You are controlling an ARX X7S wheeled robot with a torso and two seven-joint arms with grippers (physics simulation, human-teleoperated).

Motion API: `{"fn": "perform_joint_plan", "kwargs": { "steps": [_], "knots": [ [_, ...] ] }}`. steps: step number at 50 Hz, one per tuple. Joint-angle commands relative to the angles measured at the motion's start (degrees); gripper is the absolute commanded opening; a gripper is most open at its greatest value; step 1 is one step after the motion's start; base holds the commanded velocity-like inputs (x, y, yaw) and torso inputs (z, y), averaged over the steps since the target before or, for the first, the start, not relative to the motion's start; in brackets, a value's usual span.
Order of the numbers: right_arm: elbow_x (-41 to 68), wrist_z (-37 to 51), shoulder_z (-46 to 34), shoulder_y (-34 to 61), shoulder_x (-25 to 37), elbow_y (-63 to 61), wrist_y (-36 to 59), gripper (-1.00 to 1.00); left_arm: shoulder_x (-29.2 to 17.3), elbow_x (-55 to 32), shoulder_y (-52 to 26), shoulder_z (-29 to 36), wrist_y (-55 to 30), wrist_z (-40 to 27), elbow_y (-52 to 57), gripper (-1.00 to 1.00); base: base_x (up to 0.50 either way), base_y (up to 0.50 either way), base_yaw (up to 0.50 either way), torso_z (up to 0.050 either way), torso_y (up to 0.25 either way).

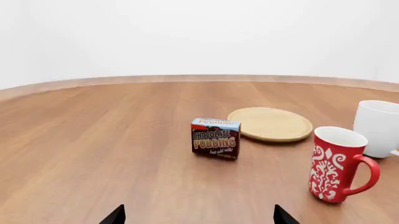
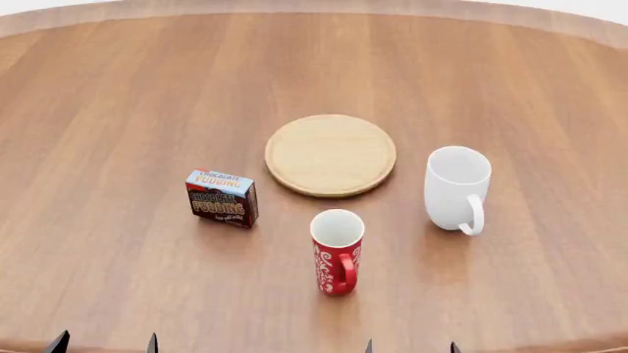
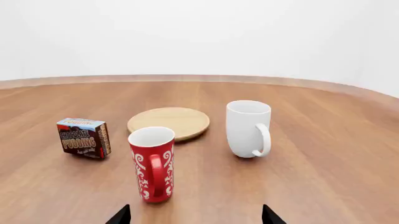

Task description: Put the chocolate pudding to the left of the plate.

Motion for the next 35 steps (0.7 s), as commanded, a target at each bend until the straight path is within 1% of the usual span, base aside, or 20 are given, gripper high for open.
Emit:
{"fn": "perform_joint_plan", "kwargs": {
  "steps": [1, 5, 11, 19, 24, 35],
  "knots": [
    [0.6, 0.7, -0.7, 0.1, 0.6, 0.4, -0.4, 1.0, -0.6, -0.6, 0.0, 0.7, 0.0, -0.7, 0.0, 1.0, 0.0, 0.0, 0.0, 0.0, 0.0],
    [-2.0, 4.9, -2.4, -0.6, 1.4, -0.9, -1.3, 1.0, -1.4, -1.1, 0.0, 2.7, 0.9, -1.9, -0.9, 1.0, 0.0, 0.0, 0.0, 0.0, 0.0],
    [-1.3, 5.6, -4.1, -0.7, 2.4, -1.1, -0.8, 1.0, -2.5, -1.6, 0.2, 4.4, 0.5, -2.5, 0.0, 1.0, 0.0, 0.13, 0.0, 0.0, 0.0],
    [-1.4, 7.0, -5.7, -0.8, 3.2, -1.3, -1.2, 1.0, -3.3, -2.2, -0.1, 6.2, 0.8, -2.9, -0.8, 1.0, 0.0, 0.35, 0.0, 0.0, 0.0],
    [-1.2, 6.9, -6.6, -2.3, 4.0, -4.2, -1.1, 1.0, -3.9, -3.6, 0.2, 6.4, 1.1, -2.7, -0.4, 1.0, 0.0, 0.35, 0.0, 0.0, 0.0],
    [0.9, 6.9, -7.3, -1.7, 4.8, -3.1, -1.2, 1.0, -4.7, -4.2, 0.3, 7.5, 1.3, -3.4, -0.1, 1.0, 0.0, 0.35, 0.0, 0.0, 0.0]
  ]
}}
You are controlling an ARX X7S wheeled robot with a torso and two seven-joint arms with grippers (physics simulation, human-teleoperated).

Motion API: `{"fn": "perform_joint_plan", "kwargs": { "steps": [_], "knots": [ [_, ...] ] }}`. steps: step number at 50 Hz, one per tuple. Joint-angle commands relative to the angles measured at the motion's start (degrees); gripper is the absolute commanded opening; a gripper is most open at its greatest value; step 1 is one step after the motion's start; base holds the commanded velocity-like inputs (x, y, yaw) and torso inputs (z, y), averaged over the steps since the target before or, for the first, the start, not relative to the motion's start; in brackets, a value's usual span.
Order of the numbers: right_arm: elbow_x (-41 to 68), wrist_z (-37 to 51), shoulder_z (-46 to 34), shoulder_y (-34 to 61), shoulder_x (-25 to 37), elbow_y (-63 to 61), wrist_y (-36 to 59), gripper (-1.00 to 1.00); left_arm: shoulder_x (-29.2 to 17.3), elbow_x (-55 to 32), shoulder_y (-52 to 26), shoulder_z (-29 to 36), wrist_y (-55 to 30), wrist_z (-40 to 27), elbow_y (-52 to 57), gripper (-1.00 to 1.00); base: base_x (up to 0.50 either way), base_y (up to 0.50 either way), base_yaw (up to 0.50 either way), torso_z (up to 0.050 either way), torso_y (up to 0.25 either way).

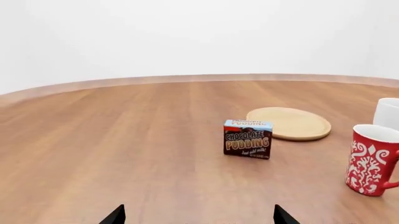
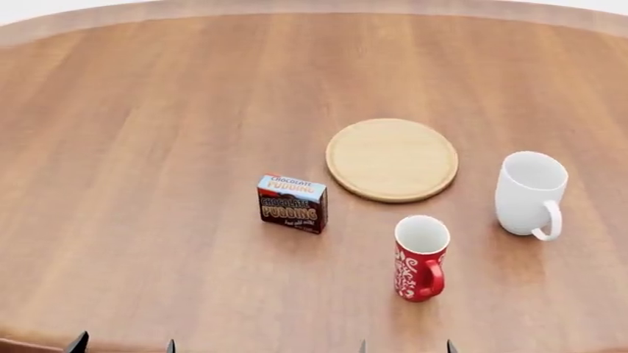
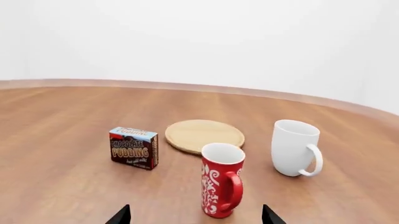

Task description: Put the chocolate pudding to the left of the plate.

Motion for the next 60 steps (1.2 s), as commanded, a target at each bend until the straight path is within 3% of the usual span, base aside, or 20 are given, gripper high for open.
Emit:
{"fn": "perform_joint_plan", "kwargs": {
  "steps": [1, 39, 60],
  "knots": [
    [1.1, 0.8, -1.2, -0.3, 1.0, -0.7, 0.1, 1.0, -1.0, -1.0, 0.3, 1.3, 0.2, -0.6, 0.5, 1.0, 0.0, 0.35, 0.0, 0.0, 0.0],
    [3.9, 3.5, -2.9, -0.1, 3.2, -1.4, 0.4, 1.0, -3.1, -3.2, 0.1, 3.2, -0.3, -3.9, 1.3, 1.0, 0.0, 0.35, 0.0, 0.0, 0.0],
    [1.8, 8.0, -3.5, -0.6, 3.6, -3.3, 0.8, 1.0, -3.5, -4.9, 0.3, 3.3, 0.2, -6.0, 2.2, 1.0, 0.0, 0.0, 0.0, 0.0, 0.0]
  ]
}}
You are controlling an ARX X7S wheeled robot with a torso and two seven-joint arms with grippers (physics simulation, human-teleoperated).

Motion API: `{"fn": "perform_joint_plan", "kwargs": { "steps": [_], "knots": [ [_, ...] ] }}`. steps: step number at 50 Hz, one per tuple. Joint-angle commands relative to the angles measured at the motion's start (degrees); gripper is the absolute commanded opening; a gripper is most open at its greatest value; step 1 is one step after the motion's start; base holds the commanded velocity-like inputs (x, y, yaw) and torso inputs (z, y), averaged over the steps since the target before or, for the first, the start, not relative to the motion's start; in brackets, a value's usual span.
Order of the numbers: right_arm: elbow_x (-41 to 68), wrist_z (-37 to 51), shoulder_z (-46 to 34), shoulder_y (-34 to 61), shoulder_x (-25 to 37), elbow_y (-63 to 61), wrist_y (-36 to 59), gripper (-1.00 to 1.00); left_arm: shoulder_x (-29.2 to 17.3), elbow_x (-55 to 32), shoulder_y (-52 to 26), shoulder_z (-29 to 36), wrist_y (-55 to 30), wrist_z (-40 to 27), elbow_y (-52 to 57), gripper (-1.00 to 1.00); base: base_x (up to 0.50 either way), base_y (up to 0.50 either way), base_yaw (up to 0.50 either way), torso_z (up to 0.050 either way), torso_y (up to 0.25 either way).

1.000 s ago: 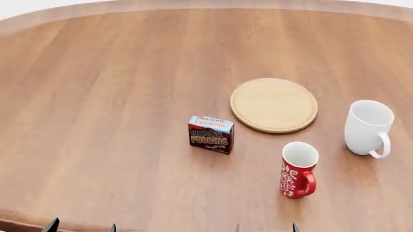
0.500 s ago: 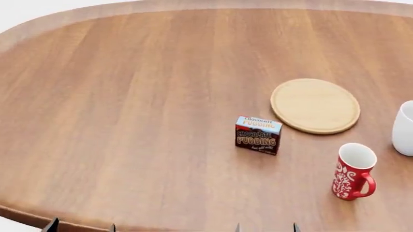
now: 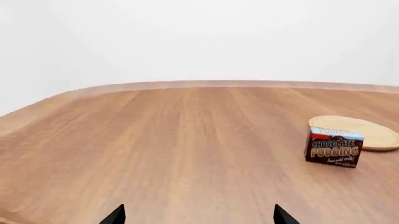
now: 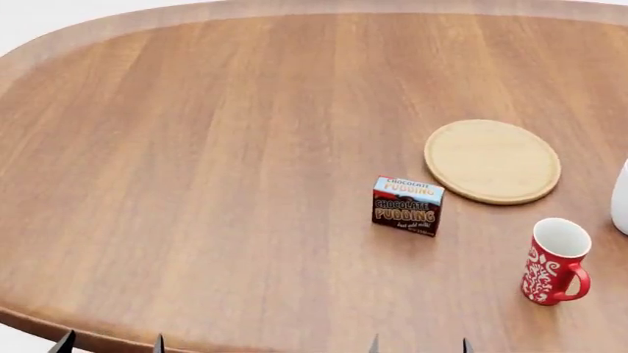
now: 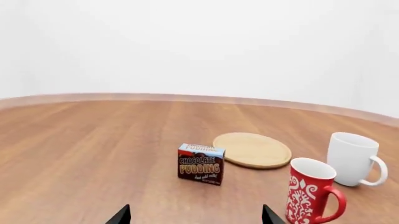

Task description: Put the chocolate pudding to the left of the plate.

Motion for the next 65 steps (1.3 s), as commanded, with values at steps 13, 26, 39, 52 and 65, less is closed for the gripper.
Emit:
{"fn": "perform_joint_plan", "kwargs": {
  "steps": [13, 26, 39, 52, 65],
  "knots": [
    [-1.6, 3.0, -1.6, 1.1, 0.6, 1.7, 1.3, 1.0, -0.8, -0.8, -0.4, 1.6, 0.1, -1.1, -0.4, 1.0, 0.04, 0.0, 0.0, 0.0, 0.0],
    [-1.1, 3.5, -2.2, 1.3, 1.1, 1.8, 1.1, 1.0, -1.2, -1.1, -0.5, 2.4, 0.3, -1.5, -0.6, 1.0, 0.05, 0.0, 0.0, 0.0, 0.0],
    [-0.3, 3.6, -2.8, 1.3, 1.6, 1.9, 0.7, 1.0, -1.6, -1.9, -0.9, 2.7, 0.7, -1.8, -1.4, 1.0, 0.05, 0.0, 0.0, 0.0, 0.0],
    [0.8, 3.5, -3.2, 1.1, 2.1, 1.1, 1.1, 1.0, -2.0, -2.2, -0.9, 3.3, 0.9, -2.3, -1.4, 1.0, 0.05, 0.0, 0.0, 0.0, 0.0],
    [1.1, 3.9, -3.8, 1.2, 2.6, 0.9, 1.4, 1.0, -2.4, -2.9, -0.8, 3.7, 1.0, -2.6, -1.1, 1.0, 0.05, 0.0, 0.0, 0.0, 0.0]
  ]
}}
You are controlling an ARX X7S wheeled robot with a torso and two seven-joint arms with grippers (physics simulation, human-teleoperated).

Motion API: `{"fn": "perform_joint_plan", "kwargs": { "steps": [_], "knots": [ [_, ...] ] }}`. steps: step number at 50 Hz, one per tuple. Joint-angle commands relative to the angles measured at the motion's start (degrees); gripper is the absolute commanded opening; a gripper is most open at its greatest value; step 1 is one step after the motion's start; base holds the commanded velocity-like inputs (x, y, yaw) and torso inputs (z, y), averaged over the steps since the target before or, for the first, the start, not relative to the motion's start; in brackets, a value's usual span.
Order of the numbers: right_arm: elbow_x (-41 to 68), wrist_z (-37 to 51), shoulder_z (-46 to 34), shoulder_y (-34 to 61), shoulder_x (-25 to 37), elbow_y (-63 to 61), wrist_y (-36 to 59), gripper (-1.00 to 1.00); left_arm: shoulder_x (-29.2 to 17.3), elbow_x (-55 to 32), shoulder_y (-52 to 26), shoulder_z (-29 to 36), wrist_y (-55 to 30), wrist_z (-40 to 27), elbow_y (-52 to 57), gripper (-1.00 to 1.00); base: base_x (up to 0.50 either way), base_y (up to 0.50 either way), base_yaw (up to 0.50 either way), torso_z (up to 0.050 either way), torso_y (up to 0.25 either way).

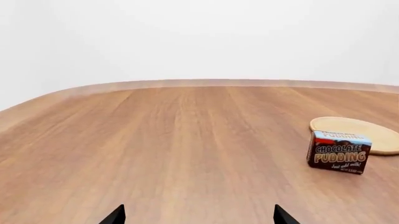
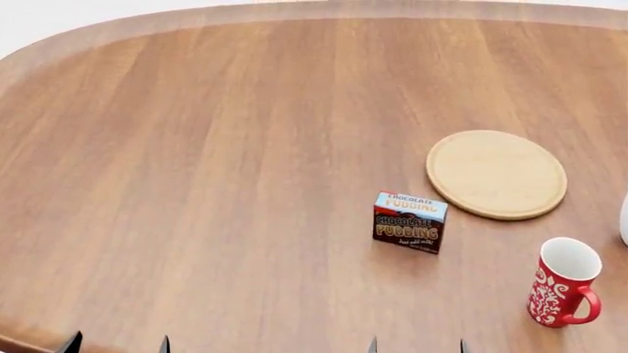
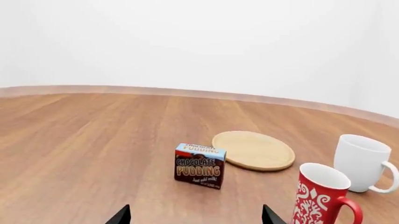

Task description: Put the chocolate pudding to the left of the plate.

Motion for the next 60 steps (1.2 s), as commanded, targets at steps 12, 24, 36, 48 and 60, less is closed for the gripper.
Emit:
{"fn": "perform_joint_plan", "kwargs": {
  "steps": [12, 24, 36, 48, 60],
  "knots": [
    [-0.1, 1.1, -1.0, -0.1, 0.6, -0.2, -0.4, 1.0, -0.7, -0.7, 0.0, 0.8, 0.6, -0.6, -0.1, 1.0, 0.17, 0.0, 0.0, 0.0, 0.0],
    [0.1, 1.5, -1.3, 0.1, 0.9, 0.0, -0.4, 1.0, -0.9, -1.1, -0.1, 1.1, 0.6, -0.9, -0.1, 1.0, 0.17, 0.0, 0.0, 0.0, 0.0],
    [0.7, 1.7, -1.7, 0.4, 1.2, -0.2, 0.5, 1.0, -1.3, -1.4, -0.2, 1.6, 0.7, -1.2, 0.1, 1.0, 0.1, 0.0, 0.0, 0.0, 0.0],
    [0.9, 2.0, -2.1, 0.4, 1.6, -0.1, 0.0, 1.0, -1.6, -1.7, -0.2, 2.0, 0.9, -1.4, 0.0, 1.0, 0.04, 0.0, 0.0, 0.0, 0.0],
    [1.2, 2.3, -2.4, 0.2, 1.9, -0.5, 0.2, 1.0, -1.9, -1.9, -0.2, 2.4, 1.0, -1.8, 0.0, 1.0, 0.03, 0.0, 0.0, 0.0, 0.0]
  ]
}}
